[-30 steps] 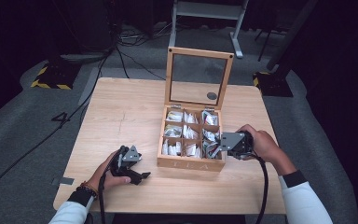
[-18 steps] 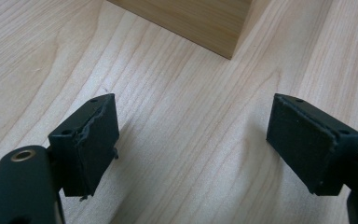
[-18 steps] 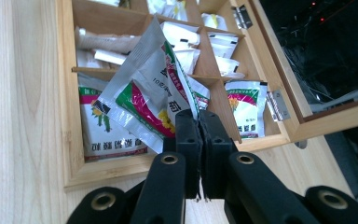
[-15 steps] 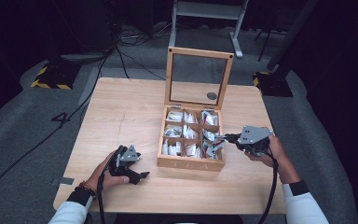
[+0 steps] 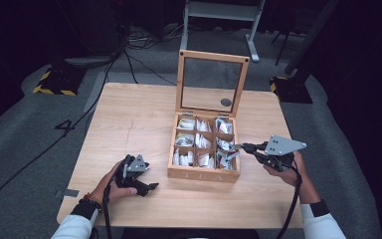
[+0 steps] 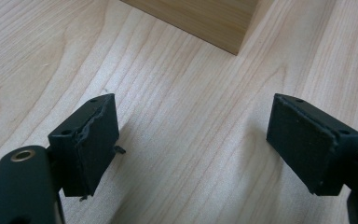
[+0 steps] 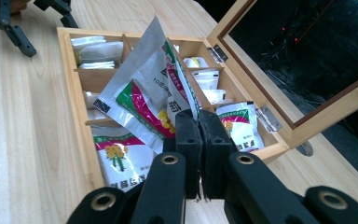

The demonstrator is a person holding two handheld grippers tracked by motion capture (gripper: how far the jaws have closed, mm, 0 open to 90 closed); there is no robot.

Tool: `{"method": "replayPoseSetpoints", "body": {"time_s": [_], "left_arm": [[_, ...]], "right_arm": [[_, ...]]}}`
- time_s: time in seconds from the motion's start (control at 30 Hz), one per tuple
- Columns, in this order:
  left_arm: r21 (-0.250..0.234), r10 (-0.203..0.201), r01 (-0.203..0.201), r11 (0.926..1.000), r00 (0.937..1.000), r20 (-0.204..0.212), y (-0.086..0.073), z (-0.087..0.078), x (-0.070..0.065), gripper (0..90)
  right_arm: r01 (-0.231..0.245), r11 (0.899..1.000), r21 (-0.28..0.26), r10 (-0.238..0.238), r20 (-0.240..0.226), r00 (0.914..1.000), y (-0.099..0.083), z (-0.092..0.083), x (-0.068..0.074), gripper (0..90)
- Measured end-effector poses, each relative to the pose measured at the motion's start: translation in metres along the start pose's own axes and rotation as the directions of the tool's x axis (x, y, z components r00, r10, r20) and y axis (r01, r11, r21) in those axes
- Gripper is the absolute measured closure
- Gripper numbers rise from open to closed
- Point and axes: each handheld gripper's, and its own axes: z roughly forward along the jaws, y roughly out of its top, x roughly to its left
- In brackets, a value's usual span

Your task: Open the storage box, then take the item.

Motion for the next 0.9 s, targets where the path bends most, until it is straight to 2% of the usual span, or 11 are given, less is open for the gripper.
{"method": "replayPoseSetpoints", "body": {"time_s": [0.47, 0.67, 0.9], "left_arm": [[0.001, -0.001, 0.001, 1.0, 1.0, 0.003, 0.0, 0.0, 0.001, 16.9], [0.001, -0.001, 0.001, 1.0, 1.0, 0.003, 0.0, 0.0, 0.001, 16.9], [-0.001, -0.009, 0.009, 1.0, 0.9999, -0.007, -0.001, -0.001, 0.001, 16.9]], "right_arm": [[-0.007, 0.998, -0.062, 0.004, -0.051, 0.9987, 0.009, -0.009, 0.026, 88.5], [-0.015, 0.998, -0.068, 0.01, -0.079, 0.9968, 0.009, -0.009, 0.036, 88.5], [-0.01, 0.998, -0.061, 0.003, -0.112, 0.9937, 0.008, -0.008, 0.054, 88.5]]}}
